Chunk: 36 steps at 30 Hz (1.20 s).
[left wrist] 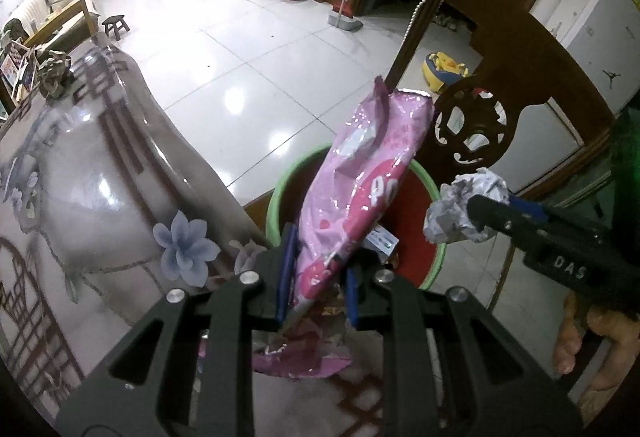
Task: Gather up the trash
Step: 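Open the right gripper to drop the crumpled foil into the bin, then grasp the crumpled paper on the table with the right gripper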
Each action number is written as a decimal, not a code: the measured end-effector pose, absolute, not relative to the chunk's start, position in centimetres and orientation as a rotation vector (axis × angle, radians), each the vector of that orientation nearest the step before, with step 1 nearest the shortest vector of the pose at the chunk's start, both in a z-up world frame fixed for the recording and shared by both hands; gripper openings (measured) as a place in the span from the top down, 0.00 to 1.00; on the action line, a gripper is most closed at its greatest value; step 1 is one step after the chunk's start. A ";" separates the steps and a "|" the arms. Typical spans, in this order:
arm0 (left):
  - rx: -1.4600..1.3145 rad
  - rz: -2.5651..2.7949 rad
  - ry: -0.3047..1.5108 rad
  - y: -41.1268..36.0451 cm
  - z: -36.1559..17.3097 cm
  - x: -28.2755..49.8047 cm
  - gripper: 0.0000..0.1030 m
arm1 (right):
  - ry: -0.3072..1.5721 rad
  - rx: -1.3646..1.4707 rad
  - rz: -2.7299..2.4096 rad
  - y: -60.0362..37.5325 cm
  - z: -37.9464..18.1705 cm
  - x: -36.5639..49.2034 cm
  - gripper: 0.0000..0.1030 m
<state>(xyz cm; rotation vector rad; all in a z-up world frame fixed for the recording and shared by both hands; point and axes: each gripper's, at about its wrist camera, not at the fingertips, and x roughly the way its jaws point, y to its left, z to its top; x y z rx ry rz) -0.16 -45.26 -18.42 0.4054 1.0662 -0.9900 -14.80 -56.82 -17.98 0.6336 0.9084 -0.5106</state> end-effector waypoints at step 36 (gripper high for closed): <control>-0.032 -0.462 1.064 -27.0 -20.7 21.5 0.79 | 0.802 0.349 0.029 -47.7 -16.7 29.5 0.43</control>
